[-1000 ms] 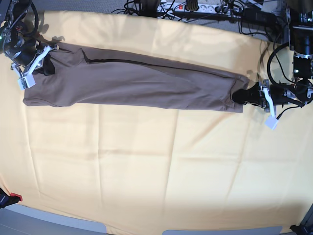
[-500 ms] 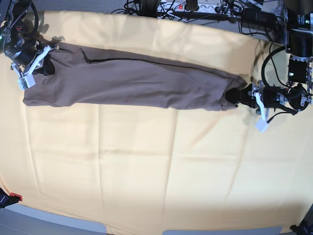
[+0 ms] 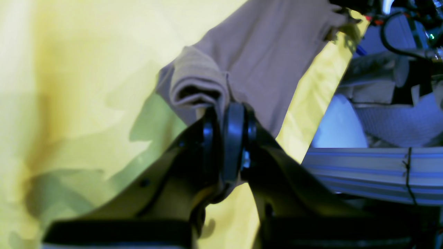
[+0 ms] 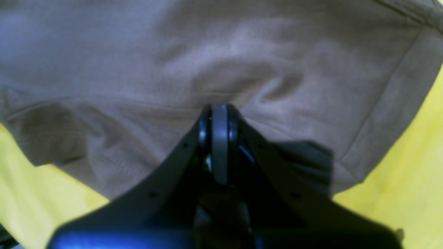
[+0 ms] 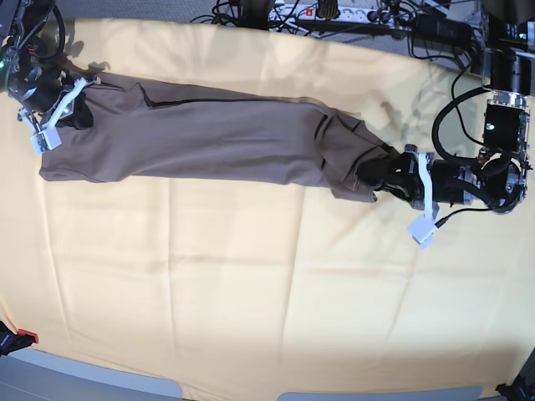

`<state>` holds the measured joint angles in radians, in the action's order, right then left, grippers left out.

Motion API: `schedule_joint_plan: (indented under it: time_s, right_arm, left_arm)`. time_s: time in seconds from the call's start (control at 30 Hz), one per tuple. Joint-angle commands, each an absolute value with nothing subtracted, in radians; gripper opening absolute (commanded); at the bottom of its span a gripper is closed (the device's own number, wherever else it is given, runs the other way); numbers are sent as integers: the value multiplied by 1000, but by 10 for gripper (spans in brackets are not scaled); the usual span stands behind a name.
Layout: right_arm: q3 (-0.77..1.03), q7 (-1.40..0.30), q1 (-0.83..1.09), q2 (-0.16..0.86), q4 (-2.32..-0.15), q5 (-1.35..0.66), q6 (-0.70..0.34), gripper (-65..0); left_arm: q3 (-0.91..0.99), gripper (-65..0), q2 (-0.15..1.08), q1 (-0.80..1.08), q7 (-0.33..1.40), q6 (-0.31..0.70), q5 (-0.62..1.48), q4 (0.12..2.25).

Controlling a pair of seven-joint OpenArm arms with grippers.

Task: Fold the T-shirt properly
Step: 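Grasp the folded shirt end with the left gripper and push it inward, then fold the held strip end over toward the right gripper with the left gripper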

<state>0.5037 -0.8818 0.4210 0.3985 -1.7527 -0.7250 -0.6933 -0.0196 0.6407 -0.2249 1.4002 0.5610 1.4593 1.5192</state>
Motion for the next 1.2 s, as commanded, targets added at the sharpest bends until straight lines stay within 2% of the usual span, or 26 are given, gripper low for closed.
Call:
schedule_joint_plan:
  time_s: [0.0, 0.57, 0.83, 1.17]
  right_arm:
    - [510, -863, 419, 415, -1765, -731, -696, -650]
    - [510, -863, 419, 393, -1765, -724, -697, -650]
    - [510, -863, 418, 393, -1765, -724, -697, -650]
    - [510, -863, 419, 393, -1765, -724, -698, -650]
  left_arm:
    - [-11, -650, 671, -247, 1396, 569, 1484, 1541]
    - [81, -650, 834, -215, 1396, 567, 1484, 1550]
    - [81, -650, 817, -179, 1396, 548, 1484, 1551]
    - [81, -650, 682, -183, 1396, 545, 1484, 1609]
